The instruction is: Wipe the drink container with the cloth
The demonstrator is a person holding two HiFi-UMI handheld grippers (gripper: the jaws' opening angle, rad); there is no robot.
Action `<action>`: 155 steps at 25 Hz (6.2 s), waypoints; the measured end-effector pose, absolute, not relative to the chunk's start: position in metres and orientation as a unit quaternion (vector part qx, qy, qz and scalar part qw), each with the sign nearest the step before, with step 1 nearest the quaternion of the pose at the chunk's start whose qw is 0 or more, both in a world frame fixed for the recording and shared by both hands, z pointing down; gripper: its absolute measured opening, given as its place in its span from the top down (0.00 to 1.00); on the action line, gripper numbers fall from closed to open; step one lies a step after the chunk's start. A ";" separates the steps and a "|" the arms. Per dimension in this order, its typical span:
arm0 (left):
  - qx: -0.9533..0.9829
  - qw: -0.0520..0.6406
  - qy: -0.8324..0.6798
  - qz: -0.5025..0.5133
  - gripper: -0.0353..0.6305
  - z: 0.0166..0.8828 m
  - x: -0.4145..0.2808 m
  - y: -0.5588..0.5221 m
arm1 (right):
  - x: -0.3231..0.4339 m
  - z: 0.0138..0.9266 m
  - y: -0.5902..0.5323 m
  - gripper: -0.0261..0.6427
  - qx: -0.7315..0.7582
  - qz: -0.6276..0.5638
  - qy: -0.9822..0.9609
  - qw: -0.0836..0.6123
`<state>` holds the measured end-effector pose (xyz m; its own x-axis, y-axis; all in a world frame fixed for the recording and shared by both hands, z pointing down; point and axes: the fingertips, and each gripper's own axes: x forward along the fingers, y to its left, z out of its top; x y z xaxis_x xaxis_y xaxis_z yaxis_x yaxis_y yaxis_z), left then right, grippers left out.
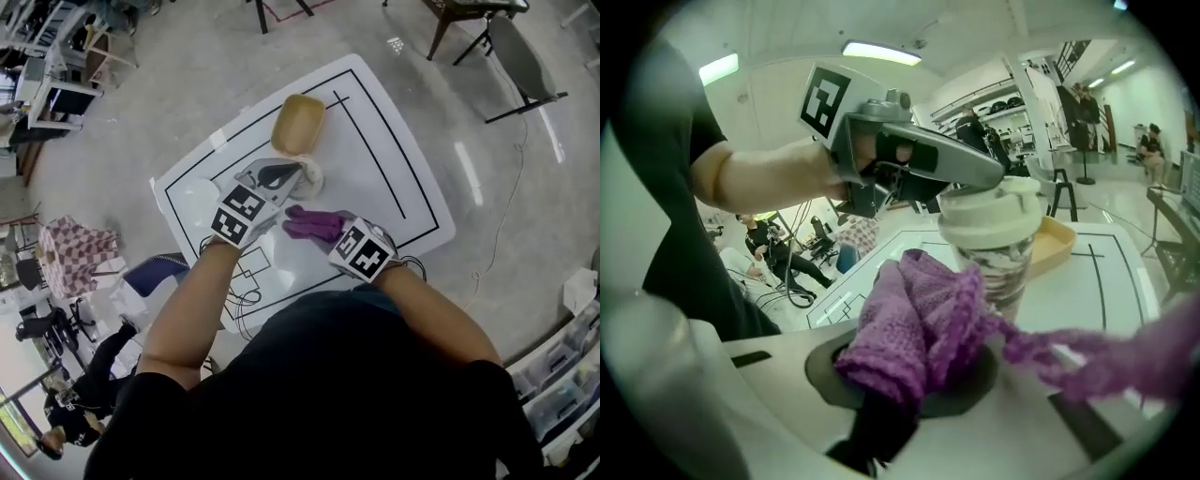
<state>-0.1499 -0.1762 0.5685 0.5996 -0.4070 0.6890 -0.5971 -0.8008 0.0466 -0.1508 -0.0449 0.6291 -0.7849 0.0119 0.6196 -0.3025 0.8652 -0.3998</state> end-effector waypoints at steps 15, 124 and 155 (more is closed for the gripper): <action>0.890 0.149 -0.285 0.323 0.91 0.573 -0.144 -0.177 | -0.157 0.659 -0.099 0.83 0.205 0.291 -0.890 0.285; 0.893 0.152 -0.324 0.272 0.91 0.578 -0.146 -0.192 | -0.124 0.653 -0.219 0.84 0.088 0.047 -0.950 0.297; 0.891 0.094 -0.316 0.314 0.91 0.576 -0.148 -0.188 | -0.117 0.712 -0.205 0.83 0.070 0.005 -0.912 0.404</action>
